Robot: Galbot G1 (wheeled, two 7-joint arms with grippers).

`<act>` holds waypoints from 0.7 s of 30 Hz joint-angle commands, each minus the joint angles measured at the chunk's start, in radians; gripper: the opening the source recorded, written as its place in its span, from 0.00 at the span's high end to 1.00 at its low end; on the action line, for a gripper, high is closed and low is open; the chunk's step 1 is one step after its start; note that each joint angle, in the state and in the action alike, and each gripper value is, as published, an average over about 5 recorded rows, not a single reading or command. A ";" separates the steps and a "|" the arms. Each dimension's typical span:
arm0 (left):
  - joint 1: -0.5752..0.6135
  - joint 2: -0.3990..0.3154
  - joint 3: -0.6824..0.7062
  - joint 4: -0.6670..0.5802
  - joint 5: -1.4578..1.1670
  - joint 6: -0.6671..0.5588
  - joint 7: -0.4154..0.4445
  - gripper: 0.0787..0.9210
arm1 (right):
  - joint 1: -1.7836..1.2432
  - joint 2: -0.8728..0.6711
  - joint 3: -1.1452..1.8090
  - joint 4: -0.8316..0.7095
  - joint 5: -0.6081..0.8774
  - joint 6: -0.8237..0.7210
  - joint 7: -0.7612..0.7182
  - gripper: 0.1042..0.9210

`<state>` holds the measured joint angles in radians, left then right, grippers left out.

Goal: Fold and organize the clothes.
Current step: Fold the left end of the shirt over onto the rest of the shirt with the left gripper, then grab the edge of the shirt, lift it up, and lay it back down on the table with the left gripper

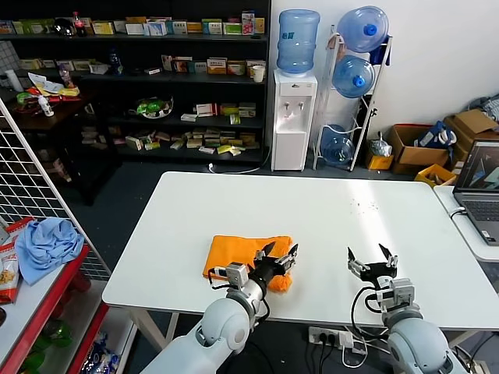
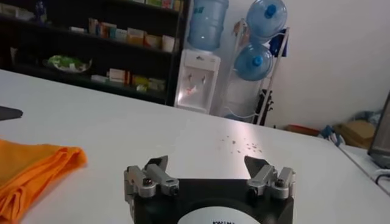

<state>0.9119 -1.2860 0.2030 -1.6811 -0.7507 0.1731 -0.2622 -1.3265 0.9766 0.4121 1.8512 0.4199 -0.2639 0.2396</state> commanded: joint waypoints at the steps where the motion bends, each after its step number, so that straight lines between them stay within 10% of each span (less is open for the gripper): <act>1: 0.047 0.160 -0.127 -0.047 0.062 -0.037 0.043 0.16 | -0.003 -0.007 -0.001 -0.007 -0.002 0.004 -0.016 0.12; 9: 0.111 0.317 -0.307 -0.044 -0.026 0.150 0.161 0.12 | 0.000 -0.033 -0.012 -0.034 0.019 0.024 -0.058 0.12; 21: 0.079 0.311 -0.394 0.082 -0.121 0.307 0.259 0.12 | 0.009 -0.051 -0.005 -0.058 0.054 0.032 -0.077 0.12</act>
<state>0.9890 -1.0206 -0.0964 -1.6681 -0.8101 0.3640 -0.0839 -1.3168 0.9332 0.4047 1.8049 0.4560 -0.2366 0.1785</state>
